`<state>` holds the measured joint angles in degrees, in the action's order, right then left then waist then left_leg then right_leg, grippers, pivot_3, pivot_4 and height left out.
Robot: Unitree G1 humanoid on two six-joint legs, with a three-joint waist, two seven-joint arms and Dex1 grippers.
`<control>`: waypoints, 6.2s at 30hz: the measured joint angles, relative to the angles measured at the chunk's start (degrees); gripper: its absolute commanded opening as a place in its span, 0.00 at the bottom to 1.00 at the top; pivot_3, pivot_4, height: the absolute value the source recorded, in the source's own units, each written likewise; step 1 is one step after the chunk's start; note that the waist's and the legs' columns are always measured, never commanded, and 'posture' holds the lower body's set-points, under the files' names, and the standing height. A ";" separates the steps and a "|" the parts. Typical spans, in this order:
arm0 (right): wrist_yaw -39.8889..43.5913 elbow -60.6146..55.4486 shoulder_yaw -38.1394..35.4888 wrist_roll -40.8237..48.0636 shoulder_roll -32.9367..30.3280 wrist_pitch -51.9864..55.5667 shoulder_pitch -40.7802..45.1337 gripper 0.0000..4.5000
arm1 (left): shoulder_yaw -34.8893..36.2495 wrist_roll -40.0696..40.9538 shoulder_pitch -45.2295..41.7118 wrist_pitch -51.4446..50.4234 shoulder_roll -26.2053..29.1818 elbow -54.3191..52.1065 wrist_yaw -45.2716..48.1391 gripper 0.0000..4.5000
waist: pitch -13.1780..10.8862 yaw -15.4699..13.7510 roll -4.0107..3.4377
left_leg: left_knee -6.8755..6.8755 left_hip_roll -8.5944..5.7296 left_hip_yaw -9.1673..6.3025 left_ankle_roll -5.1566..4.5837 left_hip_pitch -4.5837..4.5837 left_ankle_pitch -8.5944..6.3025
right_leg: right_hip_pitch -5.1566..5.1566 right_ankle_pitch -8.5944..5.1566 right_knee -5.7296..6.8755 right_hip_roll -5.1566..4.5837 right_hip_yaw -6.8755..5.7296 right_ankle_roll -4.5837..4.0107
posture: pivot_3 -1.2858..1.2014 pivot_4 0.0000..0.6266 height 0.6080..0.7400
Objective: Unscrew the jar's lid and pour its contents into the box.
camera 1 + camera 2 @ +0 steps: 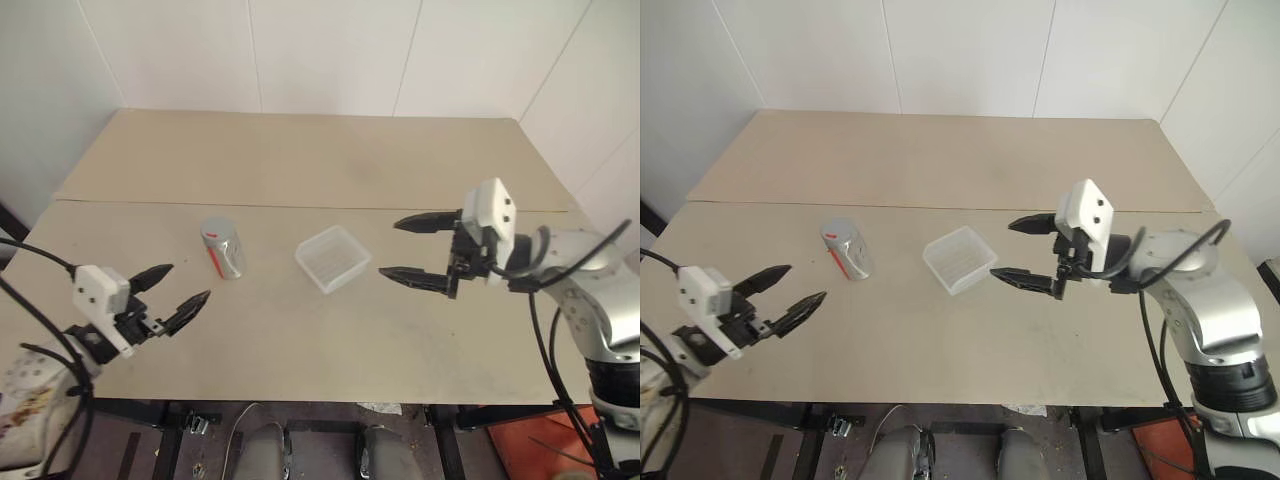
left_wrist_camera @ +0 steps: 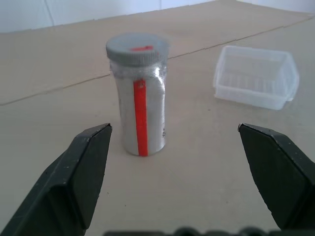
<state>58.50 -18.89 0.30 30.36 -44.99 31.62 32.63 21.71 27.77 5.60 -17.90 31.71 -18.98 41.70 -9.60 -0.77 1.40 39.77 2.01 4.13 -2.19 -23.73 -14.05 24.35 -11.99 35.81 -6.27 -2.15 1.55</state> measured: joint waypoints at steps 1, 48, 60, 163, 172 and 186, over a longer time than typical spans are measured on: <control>0.18 0.18 0.43 -0.20 0.13 -0.09 0.84 1.00 | -0.98 -1.09 -0.66 0.58 -0.91 0.09 -1.29 0.99 | 0.00 -0.02 0.00 | 0.00 -0.02 -0.01 0.00 0.00 0.00 | 0.00 0.00 0.00 0.00 0.00 0.00 | 0.52 0.24 1.00; -6.52 1.08 7.03 0.40 18.97 3.95 15.31 1.00 | -17.30 1.51 -39.32 -0.55 5.64 24.69 25.25 0.43 | -0.03 1.13 0.05 | 0.02 -0.07 0.00 0.07 0.00 0.05 | 0.04 0.06 0.20 0.09 -0.07 0.06 | 0.52 0.24 1.00; -16.11 8.94 12.96 -2.31 28.97 13.74 23.07 1.00 | -22.95 1.03 -50.60 0.80 3.54 36.44 42.21 0.43 | -0.04 1.35 0.05 | 0.04 -0.09 0.31 0.05 -0.18 0.05 | 0.09 0.06 0.20 0.10 -0.14 0.07 | 0.52 0.24 1.00; -22.45 13.01 16.14 -8.85 36.02 14.30 25.35 1.00 | -21.00 0.53 -50.28 5.16 3.76 39.00 46.48 0.43 | -0.11 1.67 0.05 | 0.06 -0.03 0.32 0.20 -0.68 0.15 | 0.73 0.11 0.41 0.21 -0.04 0.08 | 0.52 0.24 1.00; -17.78 9.72 13.72 -4.00 29.09 14.28 22.20 1.00 | -19.57 0.74 -47.42 4.15 7.57 37.41 45.94 0.43 | -0.11 1.62 0.05 | 0.06 -0.03 0.30 0.19 -0.68 0.15 | 0.72 0.11 0.39 0.21 -0.05 0.09 | 0.52 0.24 1.00; -15.86 4.80 6.74 -2.22 25.15 14.11 19.67 1.00 | -18.98 1.42 -46.08 4.24 7.43 35.76 47.68 0.43 | -0.11 1.67 0.05 | 0.05 -0.01 0.34 0.19 -0.66 0.15 | 0.75 0.11 0.38 0.23 -0.01 0.09 | 0.52 0.24 1.00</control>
<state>42.65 -14.10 7.04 28.14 -19.84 45.74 52.30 2.72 29.19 -40.47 -13.66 39.15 16.78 89.38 -9.71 0.90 1.45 39.82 2.01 4.47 -1.99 -24.39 -13.90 25.10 -11.88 36.19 -6.03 -2.17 1.64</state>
